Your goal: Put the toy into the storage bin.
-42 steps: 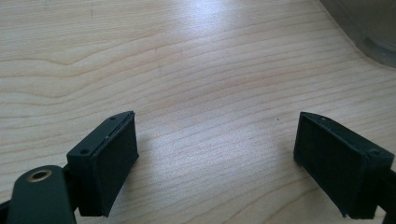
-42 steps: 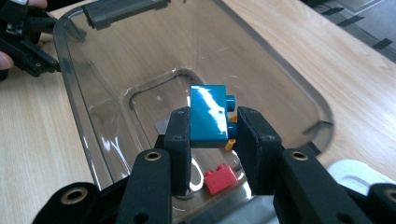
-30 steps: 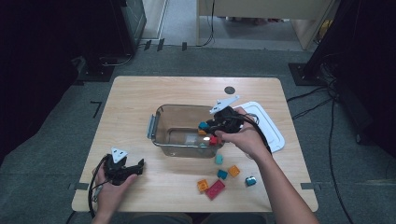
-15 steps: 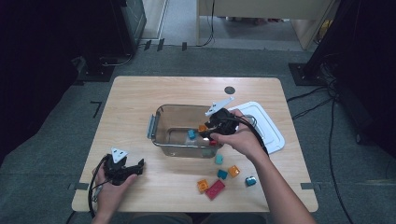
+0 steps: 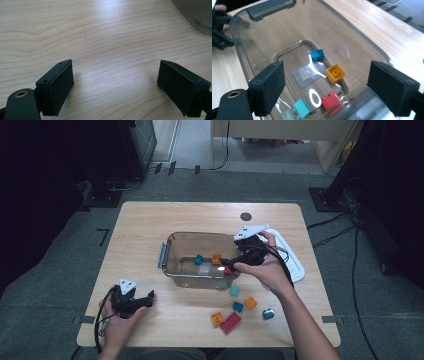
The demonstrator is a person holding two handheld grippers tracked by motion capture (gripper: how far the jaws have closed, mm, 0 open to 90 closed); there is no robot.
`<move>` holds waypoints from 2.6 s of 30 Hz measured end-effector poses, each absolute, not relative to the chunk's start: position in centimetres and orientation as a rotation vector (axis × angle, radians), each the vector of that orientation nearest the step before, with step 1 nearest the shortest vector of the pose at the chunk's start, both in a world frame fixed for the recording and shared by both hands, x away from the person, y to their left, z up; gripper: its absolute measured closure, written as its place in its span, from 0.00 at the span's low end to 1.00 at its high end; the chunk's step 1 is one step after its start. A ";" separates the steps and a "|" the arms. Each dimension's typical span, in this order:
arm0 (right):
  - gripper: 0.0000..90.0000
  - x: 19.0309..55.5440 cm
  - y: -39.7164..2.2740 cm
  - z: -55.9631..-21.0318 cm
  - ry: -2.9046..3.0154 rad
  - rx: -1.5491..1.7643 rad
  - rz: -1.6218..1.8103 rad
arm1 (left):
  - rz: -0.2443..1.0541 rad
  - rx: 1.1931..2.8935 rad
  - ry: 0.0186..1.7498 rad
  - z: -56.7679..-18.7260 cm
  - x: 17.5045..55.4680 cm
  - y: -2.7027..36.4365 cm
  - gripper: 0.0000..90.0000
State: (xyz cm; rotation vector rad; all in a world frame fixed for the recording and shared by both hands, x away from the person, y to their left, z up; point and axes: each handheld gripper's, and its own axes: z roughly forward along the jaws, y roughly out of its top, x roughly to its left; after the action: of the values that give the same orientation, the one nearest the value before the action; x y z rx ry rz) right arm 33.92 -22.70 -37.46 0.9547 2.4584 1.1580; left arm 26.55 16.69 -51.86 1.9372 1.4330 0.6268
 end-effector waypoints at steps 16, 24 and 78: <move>0.17 32.7 -28.0 -38.2 2.381 1.055 1.212 | 0.628 1.938 1.432 -51.9 26.6 16.7 0.15; 0.18 32.1 -30.2 -39.1 2.340 1.098 1.231 | 0.627 1.938 1.433 -51.9 26.6 16.7 0.15; 0.58 28.7 -26.0 -50.8 2.582 0.852 1.181 | 0.625 1.938 1.433 -51.9 26.5 16.7 0.15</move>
State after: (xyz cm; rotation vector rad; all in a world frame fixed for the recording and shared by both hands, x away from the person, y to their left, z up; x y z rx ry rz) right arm 28.74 -26.02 -50.78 0.8517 2.5825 1.1805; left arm 26.54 16.69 -51.86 1.9383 1.4335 0.6249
